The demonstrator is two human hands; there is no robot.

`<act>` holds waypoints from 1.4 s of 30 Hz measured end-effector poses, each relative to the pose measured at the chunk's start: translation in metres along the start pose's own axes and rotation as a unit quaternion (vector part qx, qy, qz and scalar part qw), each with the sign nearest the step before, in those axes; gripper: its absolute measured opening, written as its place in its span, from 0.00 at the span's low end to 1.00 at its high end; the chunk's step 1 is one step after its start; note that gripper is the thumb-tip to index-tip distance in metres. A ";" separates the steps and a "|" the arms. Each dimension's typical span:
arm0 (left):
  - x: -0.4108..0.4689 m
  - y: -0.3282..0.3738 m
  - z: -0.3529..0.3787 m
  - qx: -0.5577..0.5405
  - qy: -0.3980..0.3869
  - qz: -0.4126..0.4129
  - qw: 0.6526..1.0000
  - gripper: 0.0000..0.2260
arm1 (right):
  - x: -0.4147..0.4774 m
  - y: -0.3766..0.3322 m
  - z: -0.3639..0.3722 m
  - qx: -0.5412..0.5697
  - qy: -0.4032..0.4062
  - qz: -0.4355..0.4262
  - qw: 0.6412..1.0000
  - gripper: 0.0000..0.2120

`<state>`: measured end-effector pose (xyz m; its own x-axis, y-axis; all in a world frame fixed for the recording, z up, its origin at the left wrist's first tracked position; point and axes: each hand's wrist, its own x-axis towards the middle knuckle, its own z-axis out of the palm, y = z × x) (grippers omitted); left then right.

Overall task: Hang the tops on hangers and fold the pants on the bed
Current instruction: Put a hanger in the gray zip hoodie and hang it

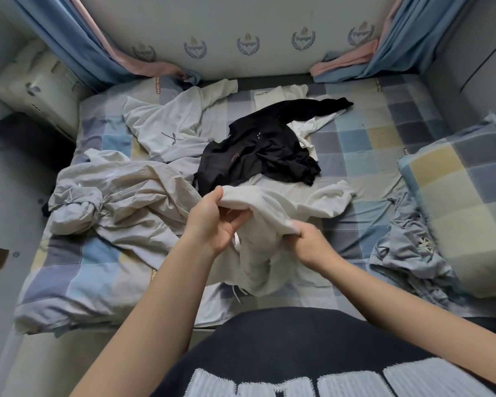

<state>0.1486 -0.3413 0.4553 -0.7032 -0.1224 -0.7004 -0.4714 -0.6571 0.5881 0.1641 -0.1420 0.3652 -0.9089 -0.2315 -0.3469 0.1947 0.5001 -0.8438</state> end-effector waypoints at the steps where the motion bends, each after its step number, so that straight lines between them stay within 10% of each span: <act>1: 0.002 -0.001 -0.005 0.043 0.001 0.032 0.999 0.11 | 0.004 -0.008 -0.005 0.026 0.026 -0.016 0.999 0.11; 5: 0.003 -0.007 -0.025 0.303 -0.038 0.145 0.941 0.07 | 0.019 -0.049 -0.034 0.114 0.080 -0.029 0.990 0.13; 9: 0.002 -0.038 -0.034 0.475 -0.180 0.151 0.848 0.28 | 0.023 -0.085 -0.041 0.151 0.075 -0.015 0.986 0.22; 21: 0.016 -0.052 -0.019 0.495 -0.056 0.428 0.754 0.04 | 0.010 -0.103 -0.071 0.148 -0.098 -0.026 0.984 0.08; 26: 0.015 -0.050 -0.007 0.562 -0.207 0.262 0.756 0.28 | 0.009 -0.108 -0.079 0.184 -0.186 -0.041 0.964 0.14; 30: 0.015 -0.054 0.004 0.532 -0.117 0.321 0.775 0.08 | 0.011 -0.110 -0.088 0.118 -0.210 -0.055 0.969 0.22; 35: 0.007 -0.026 0.009 0.419 -0.068 0.373 0.825 0.06 | 0.027 -0.060 -0.072 -0.268 -0.031 -0.079 0.960 0.06; 42: -0.021 0.023 0.019 0.231 -0.060 0.380 0.894 0.09 | 0.036 0.039 -0.049 -0.254 0.085 0.066 0.961 0.17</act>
<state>0.1427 -0.3392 0.4912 -0.9528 -0.3035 0.0049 0.0170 -0.0373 0.9992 0.1212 -0.0901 0.3401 -0.9441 -0.0192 -0.3290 0.1470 0.8690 -0.4725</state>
